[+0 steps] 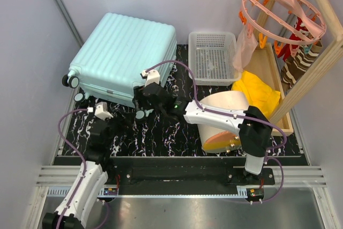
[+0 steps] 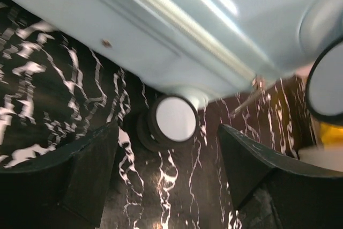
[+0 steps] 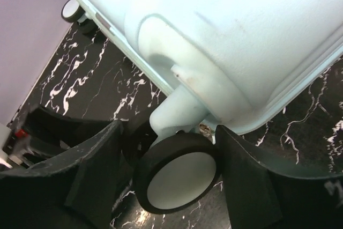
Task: Open, take out, and arrange the luggage
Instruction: Unzip the luggage at the center of the board.
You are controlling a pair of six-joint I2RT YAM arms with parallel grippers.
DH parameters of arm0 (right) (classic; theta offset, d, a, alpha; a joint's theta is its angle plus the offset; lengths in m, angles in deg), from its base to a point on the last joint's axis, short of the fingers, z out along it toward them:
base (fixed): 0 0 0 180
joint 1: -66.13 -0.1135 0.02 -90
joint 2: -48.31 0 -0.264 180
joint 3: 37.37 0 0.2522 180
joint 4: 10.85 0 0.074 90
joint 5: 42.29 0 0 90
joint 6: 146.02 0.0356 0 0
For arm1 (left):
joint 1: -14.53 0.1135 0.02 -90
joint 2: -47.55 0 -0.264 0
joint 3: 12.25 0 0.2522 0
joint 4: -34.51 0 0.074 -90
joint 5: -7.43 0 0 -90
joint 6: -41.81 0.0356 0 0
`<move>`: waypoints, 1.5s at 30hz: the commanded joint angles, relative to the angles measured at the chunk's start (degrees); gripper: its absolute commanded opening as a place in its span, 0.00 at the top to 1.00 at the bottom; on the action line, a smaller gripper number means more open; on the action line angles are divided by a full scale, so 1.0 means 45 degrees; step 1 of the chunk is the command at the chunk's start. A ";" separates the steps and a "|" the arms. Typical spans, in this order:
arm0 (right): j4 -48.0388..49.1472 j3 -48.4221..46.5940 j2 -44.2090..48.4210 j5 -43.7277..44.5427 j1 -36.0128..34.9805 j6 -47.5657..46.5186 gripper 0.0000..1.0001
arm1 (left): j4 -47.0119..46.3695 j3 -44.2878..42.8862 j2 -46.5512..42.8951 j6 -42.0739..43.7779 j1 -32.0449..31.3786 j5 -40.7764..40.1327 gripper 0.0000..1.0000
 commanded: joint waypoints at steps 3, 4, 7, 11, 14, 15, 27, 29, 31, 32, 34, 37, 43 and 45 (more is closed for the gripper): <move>-0.0180 -0.0556 0.0254 0.1316 -0.0043 -0.0289 0.52 | -0.3054 0.0566 0.0610 0.0660 -0.0962 0.1174 0.23; -0.0199 -0.0537 0.0332 0.1355 -0.0062 -0.0348 0.58 | -0.3598 0.0606 0.0689 0.0779 -0.1099 0.1253 0.23; -0.0179 -0.0342 0.0684 0.1569 -0.0062 -0.0524 0.81 | -0.5003 0.0957 0.1118 0.1072 -0.1646 0.1527 0.23; -0.0141 -0.0166 0.1094 0.1551 -0.0062 -0.0544 0.89 | -0.6959 0.1114 0.2269 0.1093 -0.2465 0.1781 0.23; -0.0121 -0.0146 0.1173 0.1375 -0.0043 -0.0524 0.89 | -0.8310 0.0881 0.3985 0.1169 -0.3013 0.1802 0.23; -0.0082 -0.0146 0.1173 0.1355 -0.0042 -0.0505 0.89 | -0.8408 0.0609 0.4822 0.1248 -0.3091 0.1801 0.23; 0.0113 0.0186 0.1466 0.1179 -0.0062 -0.0543 0.91 | -1.0440 -0.0214 0.6998 0.1619 -0.3405 0.1919 0.33; 0.0114 0.0205 0.1485 0.1179 -0.0043 -0.0544 0.91 | -1.0343 -0.0370 0.7076 0.1717 -0.3405 0.1490 0.33; 0.0133 0.0225 0.1486 0.1121 -0.0062 -0.0544 0.91 | -1.0264 -0.0507 0.7310 0.1892 -0.3405 0.1178 0.34; 0.0152 0.0225 0.1486 0.1121 -0.0062 -0.0544 0.91 | -1.0322 -0.0546 0.7678 0.1912 -0.3405 0.1118 0.37; 0.0172 0.0244 0.1505 0.1082 -0.0043 -0.0525 0.91 | -1.0827 -0.0546 0.8012 0.1854 -0.3385 0.1040 0.40; 0.0172 0.0264 0.1544 0.1023 -0.0062 -0.0563 0.91 | -1.1201 -0.0624 0.8657 0.1718 -0.3405 0.0845 0.46; 0.0231 0.0381 0.1603 0.0984 -0.0062 -0.0563 0.91 | -1.2137 -0.0878 0.9283 0.1659 -0.3405 0.1059 0.48; 0.0270 0.0420 0.1622 0.0964 -0.0062 -0.0564 0.91 | -1.2100 -0.1072 0.9419 0.1659 -0.3405 0.1020 0.49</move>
